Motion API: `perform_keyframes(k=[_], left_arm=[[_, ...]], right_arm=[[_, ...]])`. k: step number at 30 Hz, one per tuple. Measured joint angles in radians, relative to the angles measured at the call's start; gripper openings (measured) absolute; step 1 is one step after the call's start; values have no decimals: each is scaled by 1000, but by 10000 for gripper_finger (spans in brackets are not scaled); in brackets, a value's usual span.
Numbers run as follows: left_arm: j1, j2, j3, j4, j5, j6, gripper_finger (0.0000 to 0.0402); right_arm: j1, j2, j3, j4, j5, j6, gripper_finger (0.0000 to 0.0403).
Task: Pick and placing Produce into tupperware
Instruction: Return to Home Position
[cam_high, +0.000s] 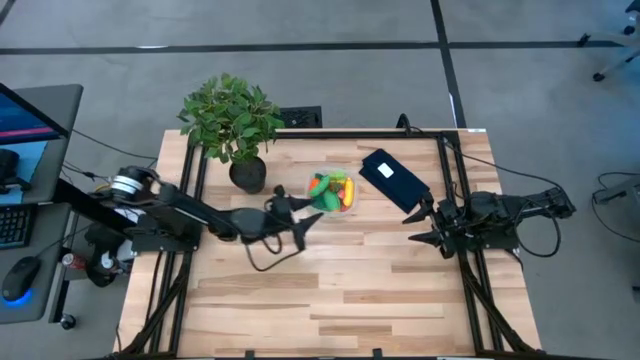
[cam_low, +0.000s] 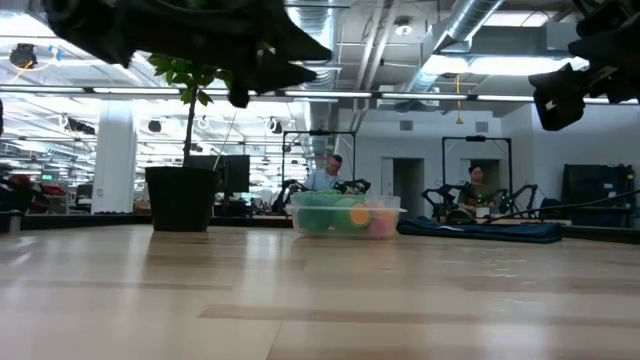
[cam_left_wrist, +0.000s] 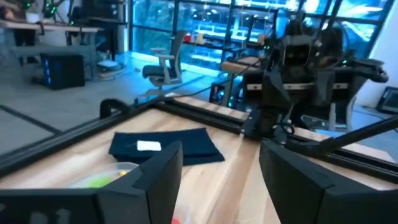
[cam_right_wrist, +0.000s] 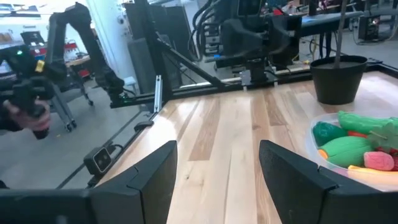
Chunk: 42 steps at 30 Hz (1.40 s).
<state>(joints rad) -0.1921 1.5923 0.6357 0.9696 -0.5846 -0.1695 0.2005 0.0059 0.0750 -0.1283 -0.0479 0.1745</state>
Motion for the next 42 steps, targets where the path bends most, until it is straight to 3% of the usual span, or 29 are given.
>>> perform_keyframes(k=[8,21,28,34,42], left_arm=[[49,-222,-92,-42,135,91,203],[130,-516,-201,-215,241,151,203],[182,-734,-256,-354,317,203,203],[195,-919,-329,-464,318,204,203],[186,-1115,-469,-467,319,148,203]], right_arm=[[0,0,0,2,6,0,221],[0,0,0,10,139,1,221],[0,0,0,155,159,-73,221],[0,-1,0,289,185,-172,221],[3,0,0,327,181,-153,221]])
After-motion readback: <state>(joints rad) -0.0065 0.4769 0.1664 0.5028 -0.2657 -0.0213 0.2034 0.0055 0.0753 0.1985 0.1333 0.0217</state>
